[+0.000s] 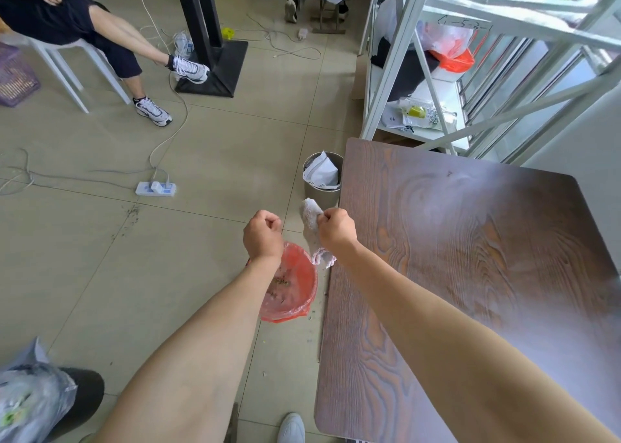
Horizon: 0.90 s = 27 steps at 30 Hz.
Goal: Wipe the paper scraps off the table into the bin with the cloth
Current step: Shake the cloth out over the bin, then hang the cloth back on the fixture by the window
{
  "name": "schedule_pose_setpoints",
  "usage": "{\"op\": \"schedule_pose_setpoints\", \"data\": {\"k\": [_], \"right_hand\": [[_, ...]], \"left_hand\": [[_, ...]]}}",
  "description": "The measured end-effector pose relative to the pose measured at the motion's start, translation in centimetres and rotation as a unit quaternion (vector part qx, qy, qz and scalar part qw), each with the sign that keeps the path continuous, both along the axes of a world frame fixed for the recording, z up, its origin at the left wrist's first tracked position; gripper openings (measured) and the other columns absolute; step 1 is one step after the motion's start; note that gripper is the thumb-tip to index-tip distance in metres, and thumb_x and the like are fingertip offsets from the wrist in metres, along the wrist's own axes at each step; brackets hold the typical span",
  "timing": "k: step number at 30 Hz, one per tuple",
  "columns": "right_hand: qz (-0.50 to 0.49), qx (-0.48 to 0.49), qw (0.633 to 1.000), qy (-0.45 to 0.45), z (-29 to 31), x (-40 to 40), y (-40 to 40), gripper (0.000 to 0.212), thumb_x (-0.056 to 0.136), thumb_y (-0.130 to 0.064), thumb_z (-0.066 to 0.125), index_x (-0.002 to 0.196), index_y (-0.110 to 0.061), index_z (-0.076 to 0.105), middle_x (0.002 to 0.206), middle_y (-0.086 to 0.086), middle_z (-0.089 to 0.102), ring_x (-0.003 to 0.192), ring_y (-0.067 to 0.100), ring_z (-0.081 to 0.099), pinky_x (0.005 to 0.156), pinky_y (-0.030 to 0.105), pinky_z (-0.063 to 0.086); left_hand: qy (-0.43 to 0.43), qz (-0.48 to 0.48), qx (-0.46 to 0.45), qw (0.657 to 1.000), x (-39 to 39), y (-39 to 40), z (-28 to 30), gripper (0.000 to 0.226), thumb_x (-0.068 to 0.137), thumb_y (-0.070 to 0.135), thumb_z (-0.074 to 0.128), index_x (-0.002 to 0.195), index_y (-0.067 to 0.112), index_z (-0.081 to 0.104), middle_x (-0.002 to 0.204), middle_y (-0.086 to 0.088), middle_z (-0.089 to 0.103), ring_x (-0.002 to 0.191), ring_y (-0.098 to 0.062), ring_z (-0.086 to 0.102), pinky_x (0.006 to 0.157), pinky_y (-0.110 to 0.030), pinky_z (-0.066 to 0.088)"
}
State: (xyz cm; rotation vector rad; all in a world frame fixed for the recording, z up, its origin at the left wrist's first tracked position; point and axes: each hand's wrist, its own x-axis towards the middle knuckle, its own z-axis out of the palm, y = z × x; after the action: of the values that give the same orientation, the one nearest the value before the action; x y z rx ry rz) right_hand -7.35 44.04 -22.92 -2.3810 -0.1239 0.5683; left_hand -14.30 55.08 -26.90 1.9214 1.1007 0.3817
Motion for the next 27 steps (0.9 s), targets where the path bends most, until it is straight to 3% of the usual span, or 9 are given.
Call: {"op": "schedule_pose_setpoints", "data": {"k": [4,6,9,11,14,17,19,23,27], "right_hand": [[-0.006,-0.008,1.000,-0.004,0.7,0.1,-0.2,0.042,0.091,-0.016,0.048,0.050,-0.018,0.036,0.067,0.006,0.050,0.069,0.028,0.046,0.061,0.029,0.035],[-0.008,-0.010,1.000,0.002,0.9,0.1,-0.2,0.034,0.088,-0.020,0.051,0.055,-0.016,0.045,0.068,0.005,0.054,0.069,0.028,0.051,0.061,0.029,0.038],[-0.006,-0.007,1.000,0.010,1.4,0.0,0.1,0.018,0.088,-0.027,0.054,0.078,-0.012,0.059,0.078,0.006,0.060,0.073,0.026,0.056,0.064,0.028,0.042],[-0.007,-0.003,1.000,0.010,1.9,-0.1,0.2,0.018,0.087,-0.027,0.055,0.079,-0.012,0.059,0.076,0.005,0.059,0.071,0.026,0.055,0.063,0.027,0.042],[-0.003,0.006,1.000,0.010,2.9,-0.4,0.0,0.023,0.087,-0.024,0.055,0.068,-0.011,0.053,0.066,0.006,0.055,0.066,0.026,0.055,0.059,0.029,0.044],[0.004,0.041,0.999,0.020,4.1,-0.9,-0.1,0.034,0.090,-0.026,0.055,0.077,0.005,0.062,0.072,0.018,0.061,0.072,0.030,0.059,0.071,0.039,0.053],[-0.009,0.085,0.995,0.044,4.7,-1.2,-0.1,0.039,0.094,-0.030,0.051,0.075,0.001,0.066,0.071,0.011,0.060,0.074,0.026,0.056,0.073,0.038,0.051],[-0.085,0.203,0.970,0.101,5.6,-1.2,-1.2,0.026,0.089,-0.016,0.053,0.090,0.002,0.072,0.080,0.014,0.067,0.073,0.027,0.063,0.077,0.045,0.060],[-0.085,0.191,0.963,0.171,8.0,-2.4,-4.5,0.024,0.086,-0.016,0.057,0.103,-0.007,0.072,0.086,0.008,0.069,0.080,0.020,0.064,0.060,0.027,0.054]], "left_hand": [[0.058,-0.055,-0.055,0.995,0.1,1.0,-1.3,0.018,0.080,0.000,0.060,0.083,0.011,0.074,0.094,-0.011,0.075,0.082,-0.028,0.072,0.078,-0.038,0.058],[0.062,-0.049,-0.062,0.995,0.2,1.2,-1.6,0.021,0.078,0.004,0.062,0.063,0.018,0.065,0.081,-0.008,0.076,0.071,-0.027,0.073,0.070,-0.041,0.060],[0.068,-0.041,-0.060,0.995,0.0,1.1,-0.7,0.024,0.076,0.024,0.066,0.054,0.019,0.056,0.067,-0.003,0.073,0.062,-0.026,0.071,0.064,-0.042,0.059],[0.069,-0.058,-0.087,0.992,-0.2,0.7,0.2,0.028,0.078,0.037,0.061,0.059,0.016,0.064,0.066,-0.003,0.073,0.065,-0.026,0.071,0.067,-0.042,0.059],[0.074,-0.116,-0.153,0.979,0.0,-0.2,1.6,0.033,0.088,0.034,0.052,0.080,0.010,0.073,0.086,-0.011,0.073,0.082,-0.027,0.068,0.081,-0.037,0.052],[0.040,-0.134,-0.278,0.950,-0.2,-1.6,4.0,0.026,0.096,0.025,0.043,0.092,0.009,0.064,0.091,-0.012,0.064,0.083,-0.025,0.061,0.071,-0.030,0.048],[0.013,-0.139,-0.325,0.935,-0.6,-2.3,5.5,0.025,0.098,0.015,0.040,0.107,0.009,0.062,0.097,-0.009,0.067,0.079,-0.020,0.067,0.064,-0.027,0.053],[-0.041,-0.119,-0.332,0.935,-1.4,-3.4,8.8,0.024,0.096,0.008,0.045,0.114,0.007,0.061,0.098,-0.009,0.068,0.074,-0.015,0.068,0.059,-0.028,0.053],[-0.064,-0.135,-0.318,0.936,-1.5,-4.9,12.1,0.015,0.093,0.006,0.050,0.098,0.011,0.062,0.099,-0.012,0.065,0.087,-0.026,0.062,0.066,-0.031,0.053]]}}
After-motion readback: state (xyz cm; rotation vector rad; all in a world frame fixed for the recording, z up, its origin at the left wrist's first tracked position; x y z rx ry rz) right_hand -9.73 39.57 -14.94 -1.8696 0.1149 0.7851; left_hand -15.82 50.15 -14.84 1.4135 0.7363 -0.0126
